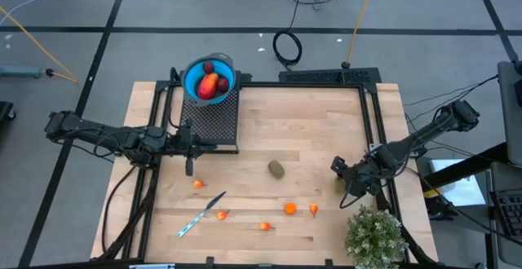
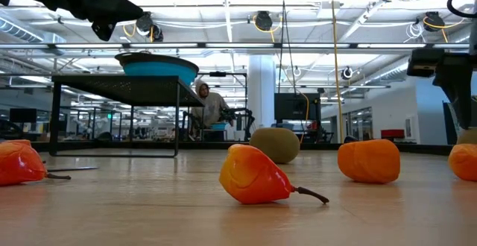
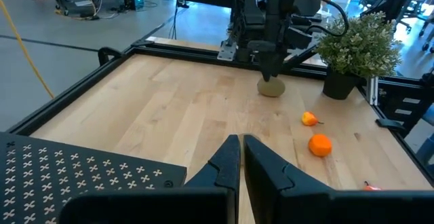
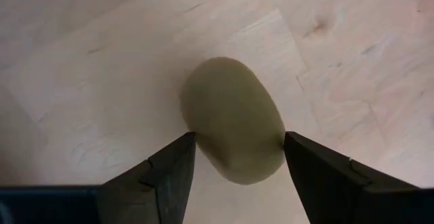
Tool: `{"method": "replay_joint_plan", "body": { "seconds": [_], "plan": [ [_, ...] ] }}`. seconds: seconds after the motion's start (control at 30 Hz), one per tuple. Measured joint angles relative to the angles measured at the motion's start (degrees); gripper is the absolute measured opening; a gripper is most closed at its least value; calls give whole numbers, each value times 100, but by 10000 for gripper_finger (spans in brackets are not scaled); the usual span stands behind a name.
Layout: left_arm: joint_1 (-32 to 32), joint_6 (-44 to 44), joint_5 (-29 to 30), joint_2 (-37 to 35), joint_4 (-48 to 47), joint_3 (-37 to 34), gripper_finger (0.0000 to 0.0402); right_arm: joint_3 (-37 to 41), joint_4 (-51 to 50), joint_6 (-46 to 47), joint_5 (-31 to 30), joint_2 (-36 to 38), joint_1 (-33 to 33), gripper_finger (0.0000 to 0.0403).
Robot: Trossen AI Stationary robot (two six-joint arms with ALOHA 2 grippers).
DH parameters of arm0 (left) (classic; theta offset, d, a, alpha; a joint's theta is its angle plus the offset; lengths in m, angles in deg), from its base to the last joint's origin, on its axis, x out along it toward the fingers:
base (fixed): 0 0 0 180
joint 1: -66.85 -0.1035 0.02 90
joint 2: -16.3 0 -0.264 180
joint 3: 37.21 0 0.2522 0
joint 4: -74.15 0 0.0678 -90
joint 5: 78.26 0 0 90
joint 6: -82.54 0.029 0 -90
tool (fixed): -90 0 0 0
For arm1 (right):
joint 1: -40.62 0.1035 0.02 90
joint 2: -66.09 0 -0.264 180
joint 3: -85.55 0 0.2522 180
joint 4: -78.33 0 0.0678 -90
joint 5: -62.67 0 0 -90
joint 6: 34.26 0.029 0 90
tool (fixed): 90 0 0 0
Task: Pick & Place Fruit
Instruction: Put the right kiwi into the blue strainer bowl on the shelf
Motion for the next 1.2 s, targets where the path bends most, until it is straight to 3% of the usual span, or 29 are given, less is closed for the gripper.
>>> {"method": "replay_joint_plan", "body": {
  "seconds": [0.23,1.0,1.2],
  "plan": [
    [0,-3,-2,2,2,0,21,245,674,-256,-71,-249,-20,222],
    [7,-25,-9,2,-2,0,21,266,884,190,-154,-276,-17,221],
    [7,-27,-10,2,-6,0,21,266,882,192,-163,-276,-17,195]
  ]
}}
